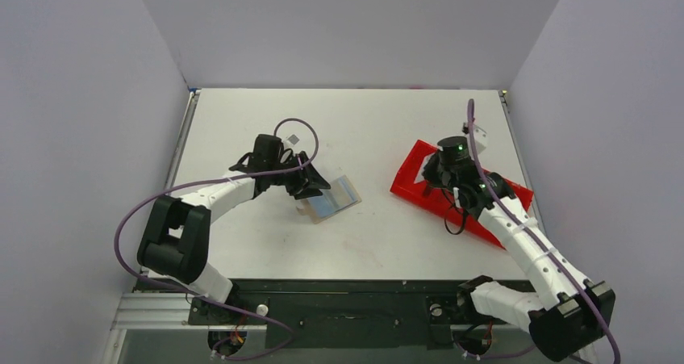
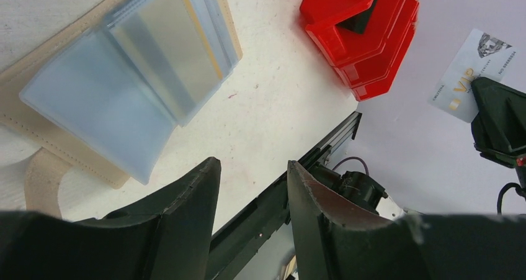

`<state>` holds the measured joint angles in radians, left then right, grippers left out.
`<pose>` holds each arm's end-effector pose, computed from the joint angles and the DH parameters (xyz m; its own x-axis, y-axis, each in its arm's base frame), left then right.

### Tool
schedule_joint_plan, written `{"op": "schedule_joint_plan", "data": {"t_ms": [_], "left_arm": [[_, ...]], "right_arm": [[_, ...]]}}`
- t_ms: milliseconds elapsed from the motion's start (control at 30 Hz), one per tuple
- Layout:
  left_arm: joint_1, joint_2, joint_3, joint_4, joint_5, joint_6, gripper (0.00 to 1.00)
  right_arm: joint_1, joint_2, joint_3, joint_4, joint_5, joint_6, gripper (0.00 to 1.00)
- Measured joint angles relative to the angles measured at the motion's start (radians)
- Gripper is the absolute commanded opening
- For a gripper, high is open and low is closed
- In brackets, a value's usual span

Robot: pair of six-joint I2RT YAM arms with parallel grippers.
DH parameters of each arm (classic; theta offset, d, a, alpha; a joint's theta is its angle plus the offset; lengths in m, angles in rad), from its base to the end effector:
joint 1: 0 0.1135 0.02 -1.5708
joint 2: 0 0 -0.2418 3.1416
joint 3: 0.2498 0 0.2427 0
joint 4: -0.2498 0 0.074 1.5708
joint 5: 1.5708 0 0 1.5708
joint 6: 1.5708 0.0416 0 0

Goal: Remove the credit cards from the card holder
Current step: Place the credit card in the storage box.

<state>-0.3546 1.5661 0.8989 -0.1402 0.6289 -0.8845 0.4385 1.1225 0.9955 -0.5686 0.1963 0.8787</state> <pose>0.2870 -0.1324 0.1791 -0.9416 -0.3184 -0.1093 -0.1045 0.5851 -0.8042 0.2245 0.0963 0.2876 -0.5865 0.5590 -0.5861 0.2675 0.8167 0.5113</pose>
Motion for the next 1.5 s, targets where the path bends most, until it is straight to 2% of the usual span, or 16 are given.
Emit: {"op": "schedule_joint_plan", "data": {"t_ms": [200, 400, 767, 1067, 1500], "left_arm": [[-0.002, 0.01, 0.0, -0.008, 0.0, 0.007, 0.42], [-0.017, 0.017, 0.0, -0.009, 0.001, 0.008, 0.42], [-0.024, 0.016, 0.0, -0.01, 0.0, 0.023, 0.41], [-0.024, 0.016, 0.0, -0.01, -0.003, 0.03, 0.41], [-0.026, 0.015, 0.0, -0.01, -0.005, 0.032, 0.41]], "right_arm": [[-0.16, -0.086, -0.049, -0.16, 0.135, 0.022, 0.0], [-0.267, -0.006, -0.058, -0.222, 0.217, -0.009, 0.0], [-0.281, 0.269, -0.034, -0.184, 0.29, -0.087, 0.0], [-0.28, 0.391, 0.021, -0.119, 0.315, -0.111, 0.0], [-0.24, 0.451, 0.04, -0.074, 0.319, -0.111, 0.27]]}}
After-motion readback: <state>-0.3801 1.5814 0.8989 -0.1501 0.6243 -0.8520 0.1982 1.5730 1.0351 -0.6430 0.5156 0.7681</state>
